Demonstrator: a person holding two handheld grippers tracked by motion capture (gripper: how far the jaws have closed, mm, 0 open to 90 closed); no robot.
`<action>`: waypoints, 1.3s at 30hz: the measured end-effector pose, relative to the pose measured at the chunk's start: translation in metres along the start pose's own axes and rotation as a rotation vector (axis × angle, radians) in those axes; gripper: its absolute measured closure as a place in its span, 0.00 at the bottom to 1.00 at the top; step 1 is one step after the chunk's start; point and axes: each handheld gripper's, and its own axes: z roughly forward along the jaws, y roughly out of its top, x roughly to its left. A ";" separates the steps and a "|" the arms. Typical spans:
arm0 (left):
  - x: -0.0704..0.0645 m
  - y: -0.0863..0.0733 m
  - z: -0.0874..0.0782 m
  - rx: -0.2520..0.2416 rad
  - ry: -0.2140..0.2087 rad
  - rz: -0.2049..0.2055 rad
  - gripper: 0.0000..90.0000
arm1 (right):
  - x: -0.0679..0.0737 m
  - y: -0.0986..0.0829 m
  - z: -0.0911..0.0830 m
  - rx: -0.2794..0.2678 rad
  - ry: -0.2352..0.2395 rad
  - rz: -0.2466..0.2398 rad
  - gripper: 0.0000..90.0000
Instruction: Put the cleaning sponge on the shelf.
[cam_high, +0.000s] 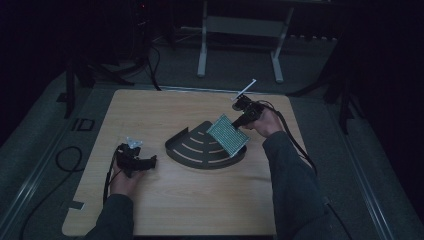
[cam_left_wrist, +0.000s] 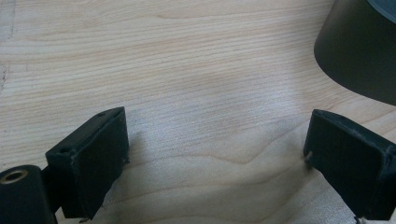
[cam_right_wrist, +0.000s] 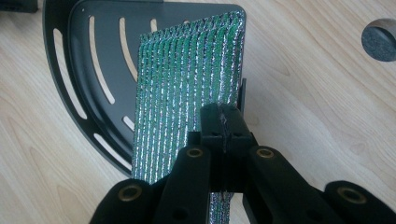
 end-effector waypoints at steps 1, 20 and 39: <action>0.000 0.000 0.000 0.000 0.000 0.000 0.08 | 0.000 0.001 0.001 -0.001 0.000 0.003 1.00; 0.000 0.000 0.000 0.000 0.000 0.000 0.08 | 0.004 0.007 0.021 0.016 -0.021 0.006 1.00; 0.000 0.000 0.000 0.000 0.000 0.001 0.08 | 0.003 0.002 0.036 0.033 -0.034 0.004 1.00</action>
